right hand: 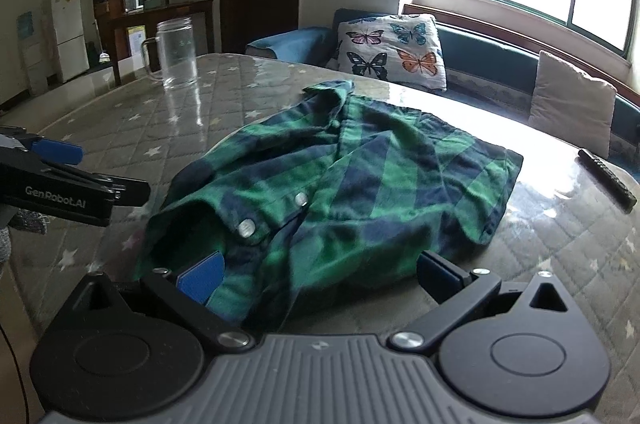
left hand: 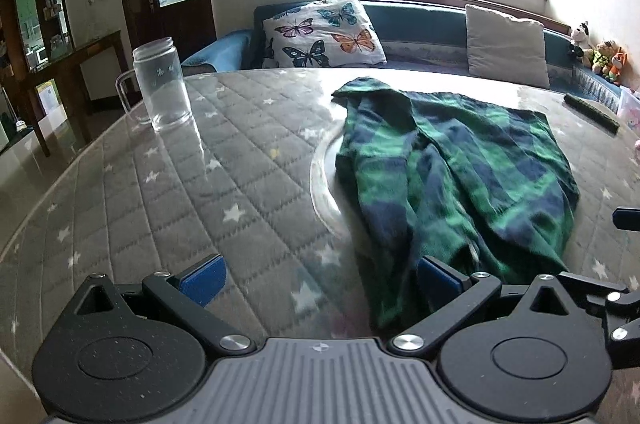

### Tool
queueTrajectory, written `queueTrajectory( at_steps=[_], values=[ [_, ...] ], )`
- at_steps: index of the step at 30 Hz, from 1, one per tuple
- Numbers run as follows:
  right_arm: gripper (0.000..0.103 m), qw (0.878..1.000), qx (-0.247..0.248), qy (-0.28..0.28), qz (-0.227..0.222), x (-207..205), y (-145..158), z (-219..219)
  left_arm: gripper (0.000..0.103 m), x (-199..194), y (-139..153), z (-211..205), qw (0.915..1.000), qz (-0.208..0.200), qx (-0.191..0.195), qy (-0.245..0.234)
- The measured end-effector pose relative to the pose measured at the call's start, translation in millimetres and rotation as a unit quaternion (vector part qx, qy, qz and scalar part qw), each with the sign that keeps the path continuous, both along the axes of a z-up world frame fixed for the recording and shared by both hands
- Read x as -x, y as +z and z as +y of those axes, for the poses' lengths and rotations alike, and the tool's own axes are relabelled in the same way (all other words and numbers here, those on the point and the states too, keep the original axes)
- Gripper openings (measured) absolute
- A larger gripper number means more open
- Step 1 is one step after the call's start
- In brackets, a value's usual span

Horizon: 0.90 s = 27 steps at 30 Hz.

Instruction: Fold clothes

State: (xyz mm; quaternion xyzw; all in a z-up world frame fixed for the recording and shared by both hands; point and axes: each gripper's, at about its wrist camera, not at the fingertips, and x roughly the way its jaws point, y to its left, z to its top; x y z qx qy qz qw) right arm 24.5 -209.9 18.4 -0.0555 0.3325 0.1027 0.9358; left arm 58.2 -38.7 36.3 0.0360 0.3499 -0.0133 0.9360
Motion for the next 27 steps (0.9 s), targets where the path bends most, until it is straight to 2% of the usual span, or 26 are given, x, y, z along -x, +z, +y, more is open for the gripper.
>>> queueTrajectory(
  at_steps=[12,17,19,21,23,25,27],
  values=[
    [0.101,1.000,-0.002,-0.012,0.005,-65,5,-18,0.101,-64,3,-14,0.9995,0.003,-0.009,-0.030],
    [0.093,0.999,-0.016,-0.026,0.019,-96,0,-29,0.091,-93,1,-26,0.9983,0.005,-0.014,-0.056],
    [0.091,0.999,-0.023,-0.029,0.025,-106,-3,-31,0.083,-104,-1,-31,0.9977,0.009,-0.016,-0.066],
    [0.084,0.999,-0.027,-0.029,0.032,-118,-6,-33,0.079,-114,-5,-36,0.9967,0.012,-0.021,-0.077],
    [0.082,0.998,-0.031,-0.028,0.038,-128,-9,-33,0.077,-120,-9,-39,0.9956,0.016,-0.026,-0.088],
    [0.077,0.998,-0.035,-0.028,0.044,-137,-12,-32,0.070,-125,-13,-42,0.9944,0.021,-0.030,-0.099],
    [0.069,0.997,-0.040,-0.027,0.052,-146,-16,-31,0.065,-130,-18,-44,0.9930,0.026,-0.035,-0.110]
  ],
)
